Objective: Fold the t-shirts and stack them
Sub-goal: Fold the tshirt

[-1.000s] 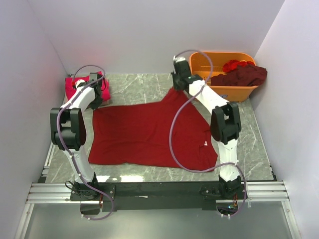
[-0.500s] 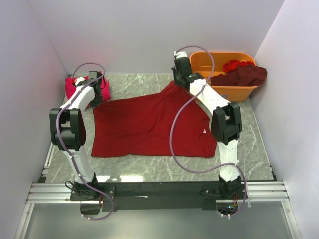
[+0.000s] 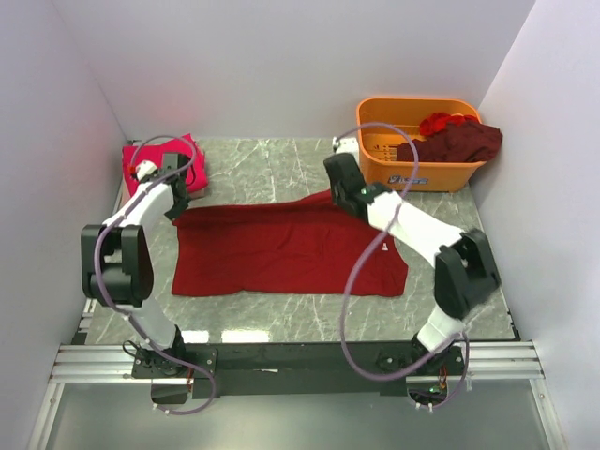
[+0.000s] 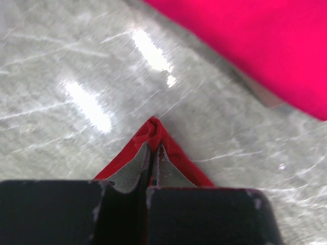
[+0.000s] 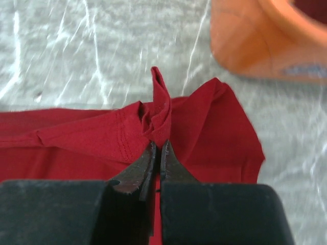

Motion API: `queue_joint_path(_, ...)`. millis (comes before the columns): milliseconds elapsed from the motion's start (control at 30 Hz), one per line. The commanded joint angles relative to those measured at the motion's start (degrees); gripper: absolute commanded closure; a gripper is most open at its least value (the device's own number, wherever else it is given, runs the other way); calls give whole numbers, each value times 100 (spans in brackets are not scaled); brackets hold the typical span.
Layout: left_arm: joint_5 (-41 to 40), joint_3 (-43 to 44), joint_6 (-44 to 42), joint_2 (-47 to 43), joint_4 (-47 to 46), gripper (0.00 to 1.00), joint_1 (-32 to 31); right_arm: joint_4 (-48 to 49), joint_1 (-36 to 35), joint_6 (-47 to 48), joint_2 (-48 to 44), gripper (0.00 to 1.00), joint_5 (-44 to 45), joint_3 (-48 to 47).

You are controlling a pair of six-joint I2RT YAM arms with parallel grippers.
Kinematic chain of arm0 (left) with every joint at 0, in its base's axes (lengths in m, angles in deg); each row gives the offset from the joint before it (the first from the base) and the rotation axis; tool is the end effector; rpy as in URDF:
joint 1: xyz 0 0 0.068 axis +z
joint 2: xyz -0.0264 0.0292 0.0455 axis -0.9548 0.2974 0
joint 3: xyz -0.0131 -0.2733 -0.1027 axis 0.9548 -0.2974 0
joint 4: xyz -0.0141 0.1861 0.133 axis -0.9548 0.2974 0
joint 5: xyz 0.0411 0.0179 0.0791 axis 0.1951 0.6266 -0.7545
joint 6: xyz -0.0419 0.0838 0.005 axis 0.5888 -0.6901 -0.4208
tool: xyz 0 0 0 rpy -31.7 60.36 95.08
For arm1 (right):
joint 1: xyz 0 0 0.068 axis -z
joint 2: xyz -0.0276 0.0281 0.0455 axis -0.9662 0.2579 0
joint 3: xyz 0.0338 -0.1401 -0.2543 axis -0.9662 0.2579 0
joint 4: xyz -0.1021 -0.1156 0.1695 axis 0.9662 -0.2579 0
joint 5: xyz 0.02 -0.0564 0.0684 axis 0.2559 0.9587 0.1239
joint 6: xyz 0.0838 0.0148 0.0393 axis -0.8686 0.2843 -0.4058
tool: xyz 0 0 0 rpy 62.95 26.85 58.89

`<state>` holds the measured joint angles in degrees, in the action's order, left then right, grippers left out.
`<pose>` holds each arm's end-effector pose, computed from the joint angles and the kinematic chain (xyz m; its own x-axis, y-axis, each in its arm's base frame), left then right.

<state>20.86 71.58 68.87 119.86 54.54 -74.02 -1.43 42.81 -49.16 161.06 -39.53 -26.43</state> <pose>0.3482 0.0333 0.2230 -0.3794 -0.6769 -0.6307 -0.8227 0.5587 -0.1047 0.3509 0.1771 0.2801 -0.5585 -0.1364 -0.8182 -0.0742 0.9906 -0.1145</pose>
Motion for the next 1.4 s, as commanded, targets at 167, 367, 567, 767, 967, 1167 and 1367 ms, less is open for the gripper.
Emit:
queue_joint_path(167, 16, -821, 235, -699, -492, 99, -8, -3, -659, -1179, -1595, 100, 1138, 1451)
queue_joint_path(367, -185, -1507, 525, -1235, -537, 95, -17, 23, -1125, -1628, -2221, 99, 822, 2347)
queue_joint_path(567, -353, -1666, 1016, -1499, 269, 29, -17, -547, -1784, -2637, -2529, 55, -29, 3139)
queue_joint_path(767, -204, -1516, 1360, -2202, 695, 1, -35, -435, -1987, -2895, -3117, 37, -876, 3492)
queue_joint_path(967, 350, -1350, 1123, -2239, 352, 1, -253, -382, -997, -2167, -2733, 30, -558, 2598)
queue_joint_path(1167, 999, -1095, 675, -1389, -342, 0, -764, -1109, -414, -1752, -627, 30, -130, 1079)
queue_joint_path(1367, 1220, -910, 525, -474, -659, 1, -1063, -1673, -361, -1602, 685, 30, -49, 284)
